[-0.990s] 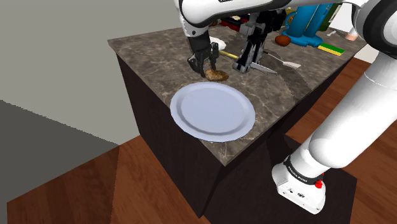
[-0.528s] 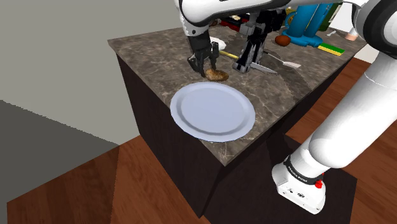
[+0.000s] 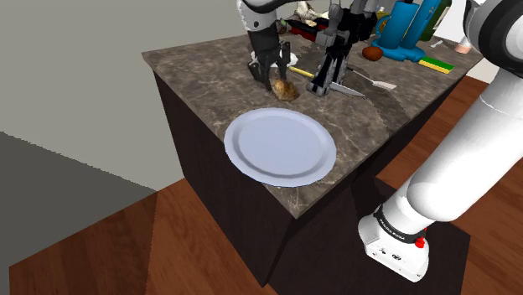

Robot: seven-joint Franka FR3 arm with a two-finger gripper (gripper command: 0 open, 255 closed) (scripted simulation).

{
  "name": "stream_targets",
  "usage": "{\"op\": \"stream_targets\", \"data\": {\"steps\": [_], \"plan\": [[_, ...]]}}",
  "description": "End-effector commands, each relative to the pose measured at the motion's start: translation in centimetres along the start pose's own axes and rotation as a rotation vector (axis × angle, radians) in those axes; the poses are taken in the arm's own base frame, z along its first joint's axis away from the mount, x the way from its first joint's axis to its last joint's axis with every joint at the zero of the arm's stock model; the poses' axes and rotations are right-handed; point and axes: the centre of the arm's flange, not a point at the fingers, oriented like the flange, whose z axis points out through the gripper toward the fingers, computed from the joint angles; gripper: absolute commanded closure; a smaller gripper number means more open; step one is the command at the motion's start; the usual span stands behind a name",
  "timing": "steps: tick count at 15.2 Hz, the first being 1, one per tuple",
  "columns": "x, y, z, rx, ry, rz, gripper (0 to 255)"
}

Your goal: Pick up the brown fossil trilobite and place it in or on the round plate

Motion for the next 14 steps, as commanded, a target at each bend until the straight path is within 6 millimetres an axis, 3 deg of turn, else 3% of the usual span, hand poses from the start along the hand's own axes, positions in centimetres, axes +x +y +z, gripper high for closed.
{"op": "stream_targets", "data": {"steps": [1,8,14], "plan": [[-0.2,0.4,-1.0,0.0,0.0,0.0,255],[-1.0,1.5,-4.2,0.0,0.0,0.0,255],[-6.6,-3.9,-5.4,0.0,0.0,0.0,255]]}}
